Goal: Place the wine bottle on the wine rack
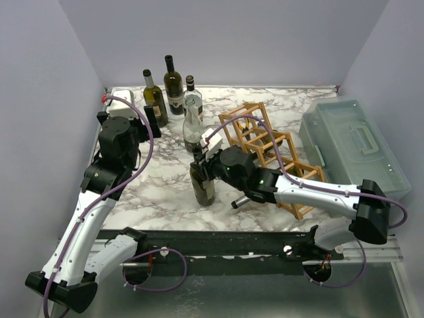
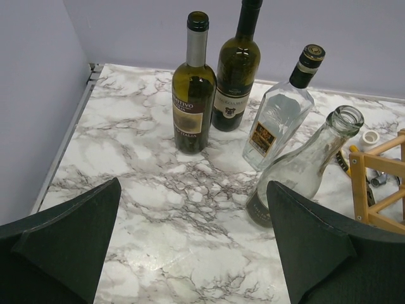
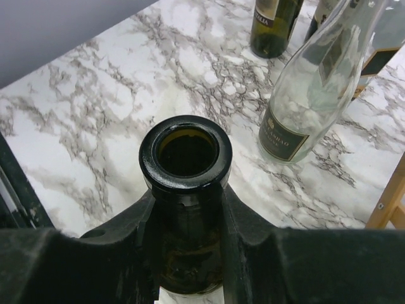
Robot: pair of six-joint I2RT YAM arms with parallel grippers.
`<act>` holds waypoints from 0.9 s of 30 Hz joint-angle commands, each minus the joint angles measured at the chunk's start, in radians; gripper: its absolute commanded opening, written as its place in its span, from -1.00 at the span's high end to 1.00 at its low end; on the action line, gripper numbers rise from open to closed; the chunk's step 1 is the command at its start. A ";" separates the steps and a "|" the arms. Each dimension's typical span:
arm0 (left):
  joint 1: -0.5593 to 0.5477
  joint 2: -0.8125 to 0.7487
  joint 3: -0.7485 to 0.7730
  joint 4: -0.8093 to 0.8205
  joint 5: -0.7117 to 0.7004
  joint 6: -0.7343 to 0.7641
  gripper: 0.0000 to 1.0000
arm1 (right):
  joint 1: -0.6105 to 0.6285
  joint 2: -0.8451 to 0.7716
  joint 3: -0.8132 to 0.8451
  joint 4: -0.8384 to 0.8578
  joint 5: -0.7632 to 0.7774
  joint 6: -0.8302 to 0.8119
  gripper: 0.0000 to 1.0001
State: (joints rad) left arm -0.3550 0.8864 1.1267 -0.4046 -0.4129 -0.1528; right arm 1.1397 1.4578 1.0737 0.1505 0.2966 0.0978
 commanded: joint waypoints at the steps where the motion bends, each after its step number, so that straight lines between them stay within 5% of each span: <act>1: 0.007 -0.016 -0.011 0.018 -0.027 0.001 -0.97 | 0.005 -0.099 0.105 -0.079 -0.104 -0.139 0.99; 6: 0.008 -0.013 -0.013 0.019 -0.035 0.001 -0.97 | 0.006 -0.096 0.285 -0.334 -0.145 -0.201 0.99; 27: 0.080 0.032 -0.027 0.019 -0.020 -0.041 -0.97 | 0.037 -0.073 0.520 -0.699 -0.040 -0.586 0.99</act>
State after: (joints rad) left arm -0.2817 0.9112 1.1084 -0.3977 -0.4198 -0.1795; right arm 1.1465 1.3769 1.5059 -0.5148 0.2310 -0.3515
